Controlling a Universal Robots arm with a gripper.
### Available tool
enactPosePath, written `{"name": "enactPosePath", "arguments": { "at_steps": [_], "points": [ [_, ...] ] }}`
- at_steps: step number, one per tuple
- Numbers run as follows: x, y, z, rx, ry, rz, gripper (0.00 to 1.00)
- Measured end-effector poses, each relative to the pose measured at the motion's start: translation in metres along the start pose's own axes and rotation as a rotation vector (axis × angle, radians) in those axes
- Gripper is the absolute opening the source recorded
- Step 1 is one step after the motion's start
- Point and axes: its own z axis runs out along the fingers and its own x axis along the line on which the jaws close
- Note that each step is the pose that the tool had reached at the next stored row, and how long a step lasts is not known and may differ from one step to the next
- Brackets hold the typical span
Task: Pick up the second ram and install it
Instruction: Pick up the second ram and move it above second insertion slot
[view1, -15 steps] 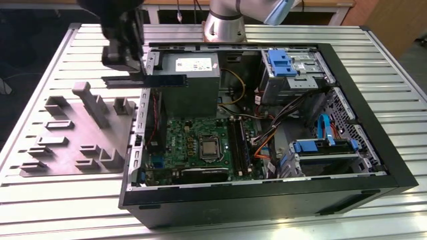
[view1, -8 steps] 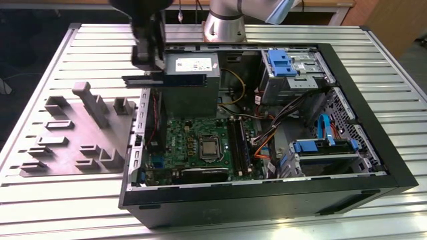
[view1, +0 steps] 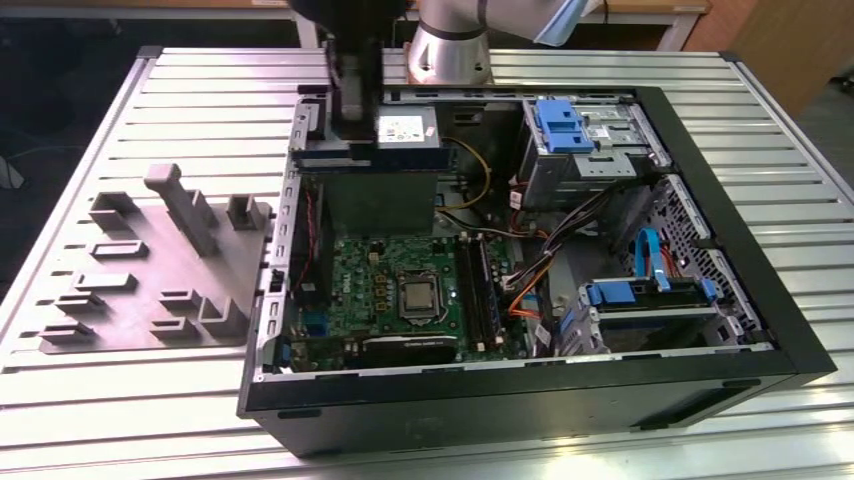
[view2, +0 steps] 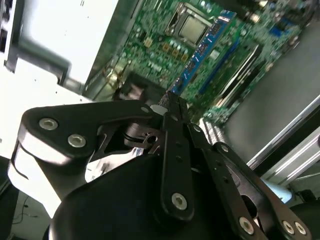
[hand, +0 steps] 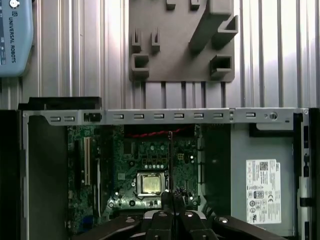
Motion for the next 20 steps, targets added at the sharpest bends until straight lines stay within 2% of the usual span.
{"name": "enactPosePath", "arguments": {
  "at_steps": [8,14,20],
  "points": [
    [-0.0011,-0.0357,-0.0004,-0.0038,0.0002,0.0,0.11],
    [-0.0012,-0.0377,0.0005,-0.0037,-0.0002,0.0,0.11],
    [-0.0007,-0.0379,0.011,-0.0038,-0.0002,0.0,0.11]
  ]
}}
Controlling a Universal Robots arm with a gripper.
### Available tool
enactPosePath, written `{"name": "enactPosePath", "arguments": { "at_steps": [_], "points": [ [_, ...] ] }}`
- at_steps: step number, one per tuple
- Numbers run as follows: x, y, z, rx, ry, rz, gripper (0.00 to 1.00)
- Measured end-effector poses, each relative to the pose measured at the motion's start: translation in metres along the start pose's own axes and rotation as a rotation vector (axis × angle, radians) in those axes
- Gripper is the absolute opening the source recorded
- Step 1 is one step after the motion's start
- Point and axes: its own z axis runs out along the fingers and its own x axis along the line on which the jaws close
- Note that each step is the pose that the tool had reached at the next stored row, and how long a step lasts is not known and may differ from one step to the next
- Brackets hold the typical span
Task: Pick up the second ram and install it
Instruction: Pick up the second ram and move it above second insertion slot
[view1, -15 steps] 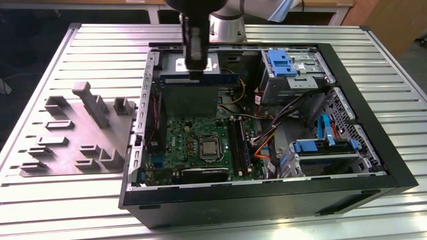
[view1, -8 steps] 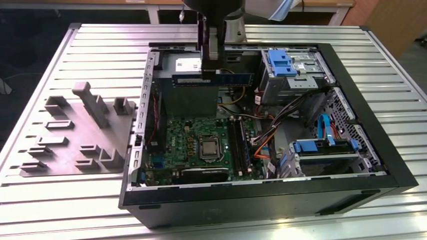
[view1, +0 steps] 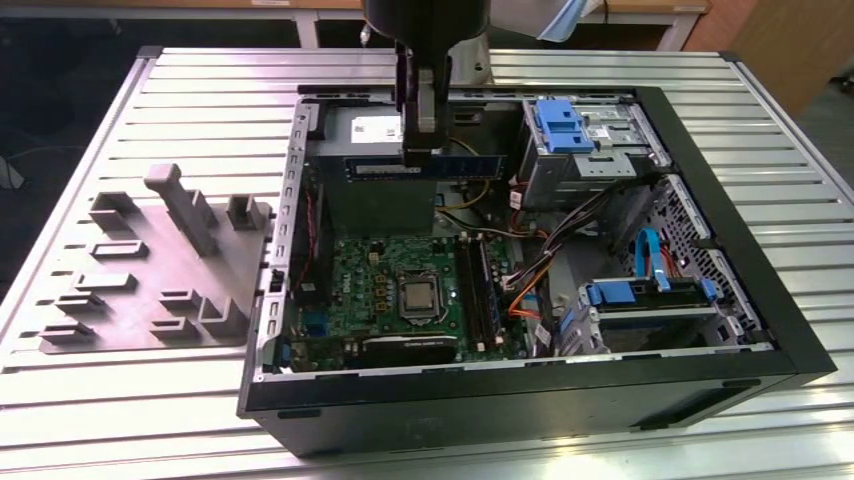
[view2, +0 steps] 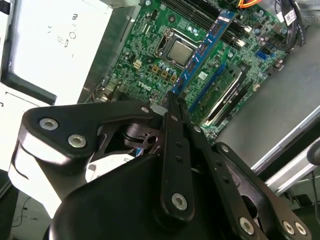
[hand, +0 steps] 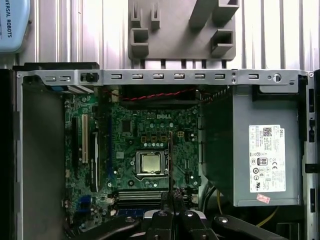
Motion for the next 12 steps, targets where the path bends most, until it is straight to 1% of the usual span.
{"name": "enactPosePath", "arguments": {
  "at_steps": [7,12],
  "points": [
    [0.0005,-0.0002,0.0118,0.0,0.0001,0.0,0.11],
    [0.0035,-0.0004,0.0159,-0.0002,0.0,0.0,0.11]
  ]
}}
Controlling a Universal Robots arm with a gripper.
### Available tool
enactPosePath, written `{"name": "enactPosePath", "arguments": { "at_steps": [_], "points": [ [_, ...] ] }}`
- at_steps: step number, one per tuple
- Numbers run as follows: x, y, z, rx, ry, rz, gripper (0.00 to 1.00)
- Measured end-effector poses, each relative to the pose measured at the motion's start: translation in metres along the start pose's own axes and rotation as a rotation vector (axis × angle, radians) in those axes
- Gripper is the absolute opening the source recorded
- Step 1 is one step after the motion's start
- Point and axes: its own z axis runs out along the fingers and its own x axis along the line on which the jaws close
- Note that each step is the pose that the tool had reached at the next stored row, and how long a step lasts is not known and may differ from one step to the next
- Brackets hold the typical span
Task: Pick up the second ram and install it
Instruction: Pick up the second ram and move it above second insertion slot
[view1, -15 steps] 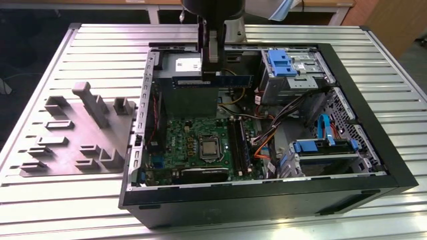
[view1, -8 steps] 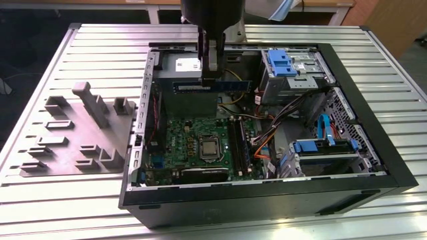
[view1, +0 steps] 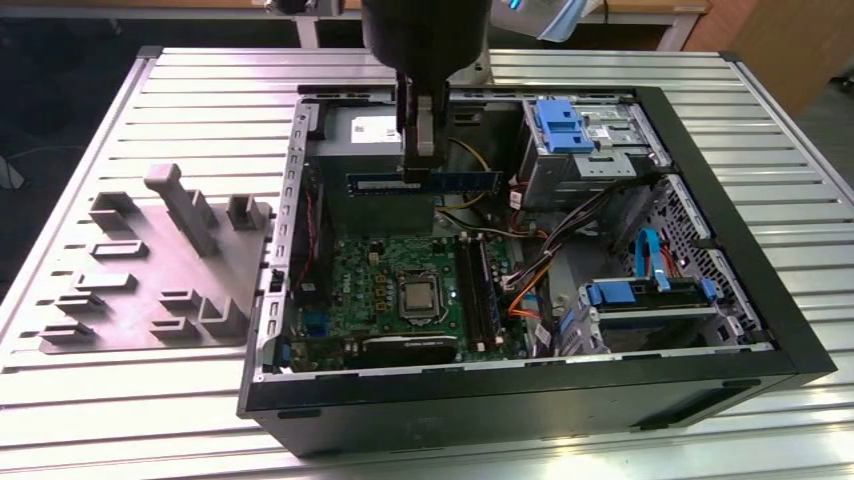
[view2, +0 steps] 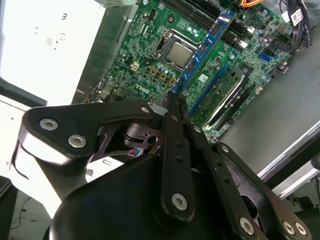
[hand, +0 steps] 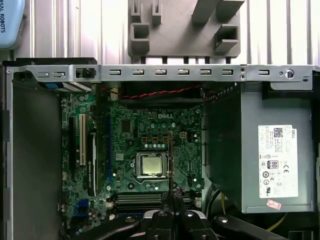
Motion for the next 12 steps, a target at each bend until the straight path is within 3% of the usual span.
{"name": "enactPosePath", "arguments": {
  "at_steps": [12],
  "points": [
    [0.006,-0.0018,0.0158,-0.0048,0.0001,0.0,0.11]
  ]
}}
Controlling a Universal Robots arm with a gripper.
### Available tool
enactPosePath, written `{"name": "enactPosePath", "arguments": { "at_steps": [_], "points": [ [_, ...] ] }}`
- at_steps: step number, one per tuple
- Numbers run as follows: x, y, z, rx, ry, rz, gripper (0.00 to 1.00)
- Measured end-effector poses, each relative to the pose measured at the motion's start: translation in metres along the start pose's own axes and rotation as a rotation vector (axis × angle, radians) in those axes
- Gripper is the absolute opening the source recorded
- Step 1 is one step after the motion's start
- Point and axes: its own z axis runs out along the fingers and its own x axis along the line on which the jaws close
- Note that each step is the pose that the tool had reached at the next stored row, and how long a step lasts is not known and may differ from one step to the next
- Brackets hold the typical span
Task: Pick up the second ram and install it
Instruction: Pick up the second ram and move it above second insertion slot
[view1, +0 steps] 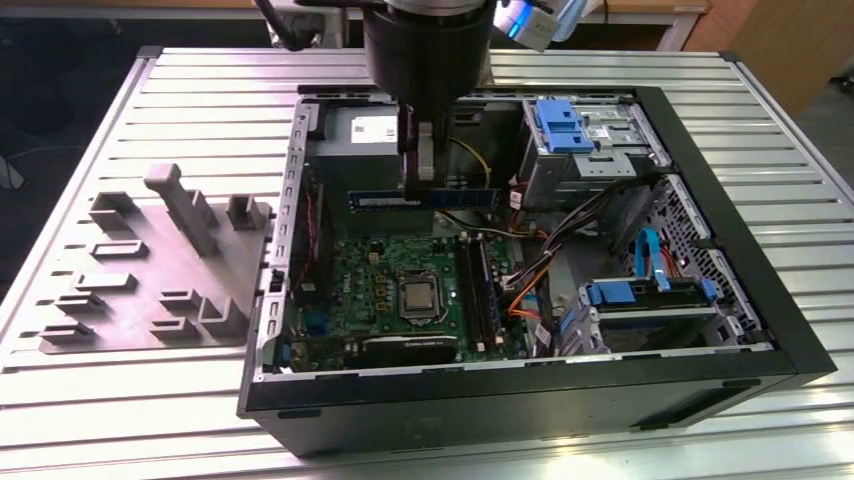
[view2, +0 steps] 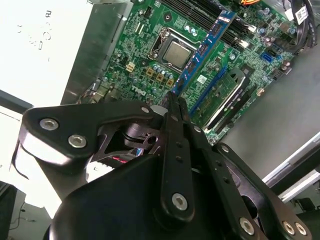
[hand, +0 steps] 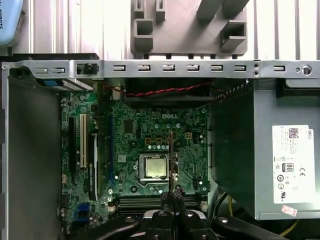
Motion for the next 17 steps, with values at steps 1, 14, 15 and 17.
{"name": "enactPosePath", "arguments": {
  "at_steps": [1,14,15,17],
  "points": [
    [0.0001,-0.0004,0.0015,-0.0004,0.0001,0.0,0.11],
    [0.0021,-0.0038,0.0148,-0.0053,0.0002,0.0,0.11],
    [0.0021,-0.004,0.0156,-0.0057,0.0002,0.0,0.11],
    [0.0023,-0.0043,0.0177,-0.0066,0.0002,0.0,0.11]
  ]
}}
